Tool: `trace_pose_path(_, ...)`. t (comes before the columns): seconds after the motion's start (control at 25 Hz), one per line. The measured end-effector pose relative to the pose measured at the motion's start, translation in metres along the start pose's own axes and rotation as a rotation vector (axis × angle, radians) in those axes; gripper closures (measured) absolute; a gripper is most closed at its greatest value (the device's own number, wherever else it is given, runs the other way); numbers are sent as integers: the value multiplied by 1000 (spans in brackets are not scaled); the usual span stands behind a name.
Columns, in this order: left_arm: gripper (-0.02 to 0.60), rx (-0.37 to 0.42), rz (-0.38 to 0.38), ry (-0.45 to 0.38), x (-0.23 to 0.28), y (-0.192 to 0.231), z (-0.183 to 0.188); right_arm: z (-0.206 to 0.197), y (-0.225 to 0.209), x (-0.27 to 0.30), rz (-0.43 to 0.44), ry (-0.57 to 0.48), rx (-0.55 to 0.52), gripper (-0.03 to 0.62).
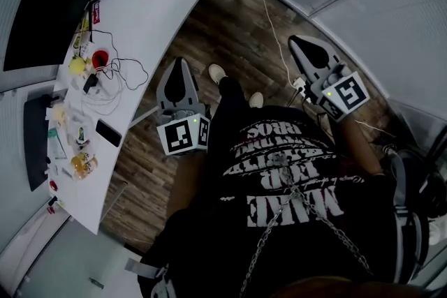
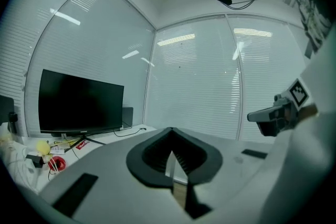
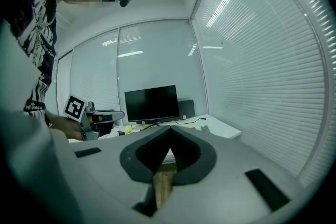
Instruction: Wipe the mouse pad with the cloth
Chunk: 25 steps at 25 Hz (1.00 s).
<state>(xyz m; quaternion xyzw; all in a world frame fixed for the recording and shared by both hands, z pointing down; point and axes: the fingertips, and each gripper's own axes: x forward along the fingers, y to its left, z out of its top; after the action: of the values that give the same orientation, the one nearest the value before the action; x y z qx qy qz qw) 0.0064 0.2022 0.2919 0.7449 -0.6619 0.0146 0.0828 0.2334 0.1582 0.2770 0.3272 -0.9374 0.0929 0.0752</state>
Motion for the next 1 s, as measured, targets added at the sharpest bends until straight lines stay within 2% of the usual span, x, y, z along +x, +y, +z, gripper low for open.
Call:
trace_pose_path(0.2, 577, -22, 19, 37, 24, 30, -9, -4, -13, 37, -7, 27, 29, 594)
trace_pose_path(0.4, 577, -18, 3, 30, 56, 53, 2, 3, -26, 74, -13, 32, 29, 594)
trace_pose_path(0.6, 577, -13, -19, 4, 85, 83, 21, 33, -23, 111, -5, -12, 24, 594)
trace_pose_path(1.0, 577, 6, -58, -84, 122, 145, 69, 83, -22, 172, -85, -41, -41, 594)
